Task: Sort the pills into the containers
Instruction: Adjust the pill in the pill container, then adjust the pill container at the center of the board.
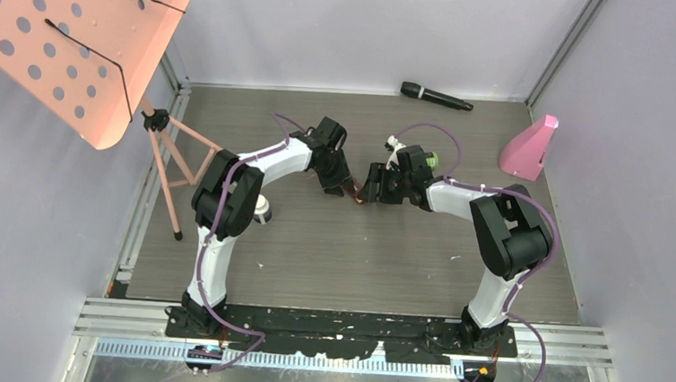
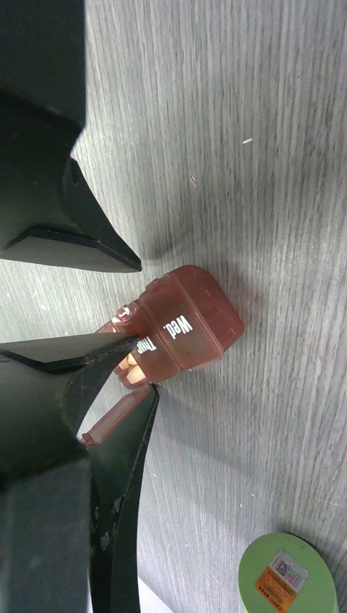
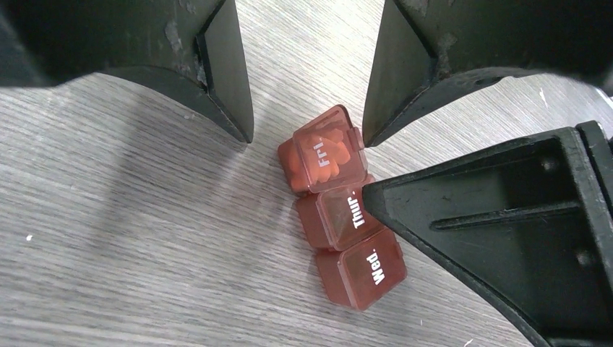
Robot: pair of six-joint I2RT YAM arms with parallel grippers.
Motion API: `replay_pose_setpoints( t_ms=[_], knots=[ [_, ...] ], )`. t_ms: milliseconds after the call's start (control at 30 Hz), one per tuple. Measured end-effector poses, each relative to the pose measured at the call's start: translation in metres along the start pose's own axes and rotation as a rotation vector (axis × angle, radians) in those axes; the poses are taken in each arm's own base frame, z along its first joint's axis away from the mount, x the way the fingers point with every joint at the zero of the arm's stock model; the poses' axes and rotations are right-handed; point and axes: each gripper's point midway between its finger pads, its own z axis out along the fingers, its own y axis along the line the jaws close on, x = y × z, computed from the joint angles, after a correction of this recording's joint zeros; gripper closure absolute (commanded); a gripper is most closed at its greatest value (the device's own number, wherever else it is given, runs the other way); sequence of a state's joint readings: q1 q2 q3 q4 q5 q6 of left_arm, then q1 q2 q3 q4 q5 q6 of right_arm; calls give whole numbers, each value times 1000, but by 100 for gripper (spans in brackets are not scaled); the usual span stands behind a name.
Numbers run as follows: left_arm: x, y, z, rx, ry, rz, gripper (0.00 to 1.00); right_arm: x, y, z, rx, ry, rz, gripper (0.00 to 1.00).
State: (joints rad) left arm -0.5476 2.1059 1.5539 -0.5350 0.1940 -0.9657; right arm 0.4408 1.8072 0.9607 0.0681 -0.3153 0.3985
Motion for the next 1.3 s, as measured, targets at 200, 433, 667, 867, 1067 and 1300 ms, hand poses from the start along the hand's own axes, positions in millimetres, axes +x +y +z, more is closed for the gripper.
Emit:
replay_pose_setpoints(
  t_ms=[200,433,667,867,1067,1300],
  knots=[
    [0,0,0,0,0,0,63,-1,-2,0,18,-13,29,35],
    [0,0,0,1,-1,0,63,-2,-18,-28,145,-80,78,30],
    [0,0,0,1,-1,0,63,-31,-26,-48,224,-210,157,31],
    [-1,0,0,2,-2,-4,63,-18,-25,-38,200,-165,222,31],
    [-3,0,0,3,-3,-14,63,17,-22,-39,188,-127,321,37],
    [-2,-1,0,12,6,-29,64,30,1,-27,147,-109,422,41]
  ],
)
